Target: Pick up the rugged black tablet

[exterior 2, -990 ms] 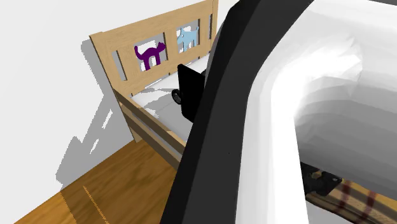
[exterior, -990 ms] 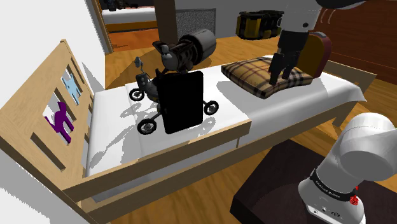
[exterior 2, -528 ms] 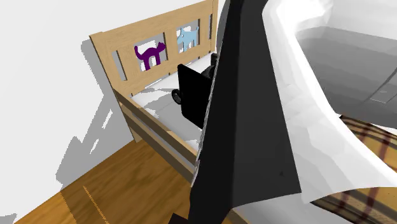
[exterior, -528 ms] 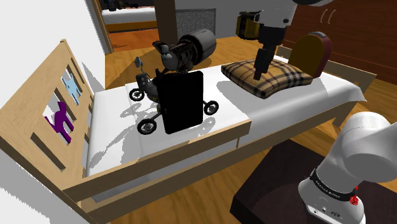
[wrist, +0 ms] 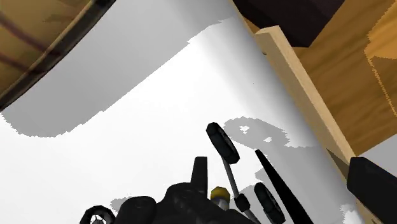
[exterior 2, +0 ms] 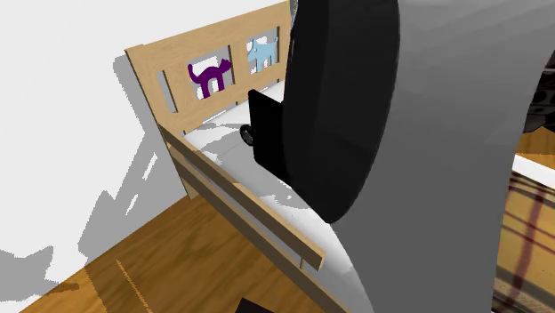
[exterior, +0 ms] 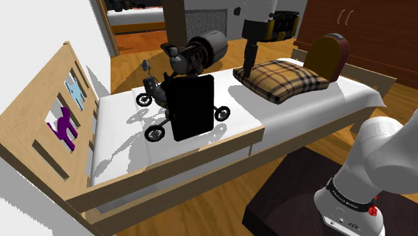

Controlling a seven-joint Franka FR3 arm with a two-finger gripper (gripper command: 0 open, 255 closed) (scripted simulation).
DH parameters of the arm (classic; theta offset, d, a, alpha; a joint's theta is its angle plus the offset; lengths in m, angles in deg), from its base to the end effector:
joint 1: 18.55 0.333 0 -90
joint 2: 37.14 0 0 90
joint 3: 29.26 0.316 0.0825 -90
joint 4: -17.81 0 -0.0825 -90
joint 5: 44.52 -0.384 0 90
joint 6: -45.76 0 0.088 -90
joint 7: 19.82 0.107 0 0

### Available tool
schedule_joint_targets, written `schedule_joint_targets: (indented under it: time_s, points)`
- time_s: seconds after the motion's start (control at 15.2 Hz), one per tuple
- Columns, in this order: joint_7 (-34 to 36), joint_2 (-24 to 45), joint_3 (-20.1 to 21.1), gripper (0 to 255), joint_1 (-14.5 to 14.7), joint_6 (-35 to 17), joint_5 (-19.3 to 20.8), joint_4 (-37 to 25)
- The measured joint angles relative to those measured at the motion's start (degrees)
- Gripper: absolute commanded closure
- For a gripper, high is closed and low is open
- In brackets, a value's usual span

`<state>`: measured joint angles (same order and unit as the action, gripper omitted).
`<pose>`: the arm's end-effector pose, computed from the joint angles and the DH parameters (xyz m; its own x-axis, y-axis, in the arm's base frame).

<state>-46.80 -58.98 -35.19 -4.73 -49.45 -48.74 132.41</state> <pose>0.4355 0.0599 0.6173 0.8186 0.5678 0.0867 0.5739 -0.8149 -0.0813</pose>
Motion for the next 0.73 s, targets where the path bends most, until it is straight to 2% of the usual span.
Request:
schedule_joint_targets:
  time_s: [0.73]
  points:
    - [-22.8, 15.2, 2.7, 0, 7.9, 1.1, -3.1, -19.1]
